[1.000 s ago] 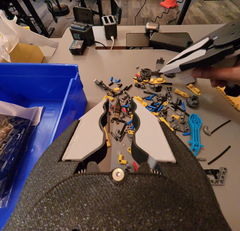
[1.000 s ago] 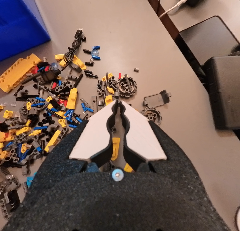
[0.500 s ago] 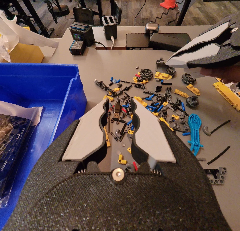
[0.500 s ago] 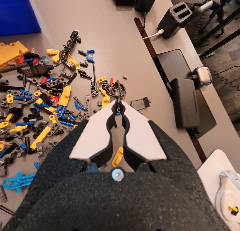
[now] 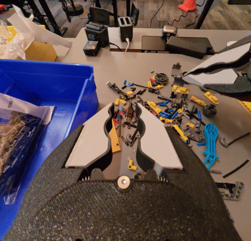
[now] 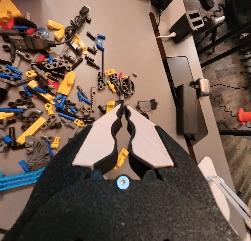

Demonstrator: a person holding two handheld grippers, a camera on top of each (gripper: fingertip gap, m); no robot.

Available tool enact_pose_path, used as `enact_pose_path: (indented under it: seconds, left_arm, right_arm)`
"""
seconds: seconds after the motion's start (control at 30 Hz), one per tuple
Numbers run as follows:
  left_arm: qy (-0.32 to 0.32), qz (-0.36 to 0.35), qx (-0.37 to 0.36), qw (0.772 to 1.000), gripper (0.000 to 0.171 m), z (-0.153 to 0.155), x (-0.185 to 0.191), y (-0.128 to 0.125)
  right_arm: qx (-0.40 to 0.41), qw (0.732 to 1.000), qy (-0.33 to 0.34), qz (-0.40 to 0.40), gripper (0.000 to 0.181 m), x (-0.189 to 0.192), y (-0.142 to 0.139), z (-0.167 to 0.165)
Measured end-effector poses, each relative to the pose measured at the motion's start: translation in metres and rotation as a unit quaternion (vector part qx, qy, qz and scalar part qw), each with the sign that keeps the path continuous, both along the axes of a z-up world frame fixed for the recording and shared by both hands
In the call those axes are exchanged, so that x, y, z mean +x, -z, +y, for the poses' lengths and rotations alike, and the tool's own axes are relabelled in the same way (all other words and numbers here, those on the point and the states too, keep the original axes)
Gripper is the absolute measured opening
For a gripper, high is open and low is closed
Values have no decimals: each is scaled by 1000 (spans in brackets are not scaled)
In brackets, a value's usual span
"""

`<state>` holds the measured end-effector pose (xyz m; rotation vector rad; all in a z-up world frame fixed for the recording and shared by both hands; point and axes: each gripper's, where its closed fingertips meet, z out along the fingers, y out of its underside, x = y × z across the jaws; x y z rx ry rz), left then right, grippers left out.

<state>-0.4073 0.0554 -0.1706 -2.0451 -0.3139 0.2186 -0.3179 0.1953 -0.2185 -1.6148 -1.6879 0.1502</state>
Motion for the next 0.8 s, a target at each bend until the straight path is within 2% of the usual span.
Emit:
enact_pose_path:
  seconds: [0.17, 0.3, 0.8]
  left_arm:
    - [-23, 0, 54, 998, 25, -7, -10, -19]
    - [-29, 8, 69, 997, 24, -9, -11, -26]
    - [-24, 9, 65, 998, 24, -7, -11, -24]
  right_arm:
    - [-99, 995, -18, 18, 2, -4, 7, -20]
    - [-139, 990, -25, 20, 2, -4, 10, -28]
    - [-122, 992, -10, -8, 2, 5, 15, -21]
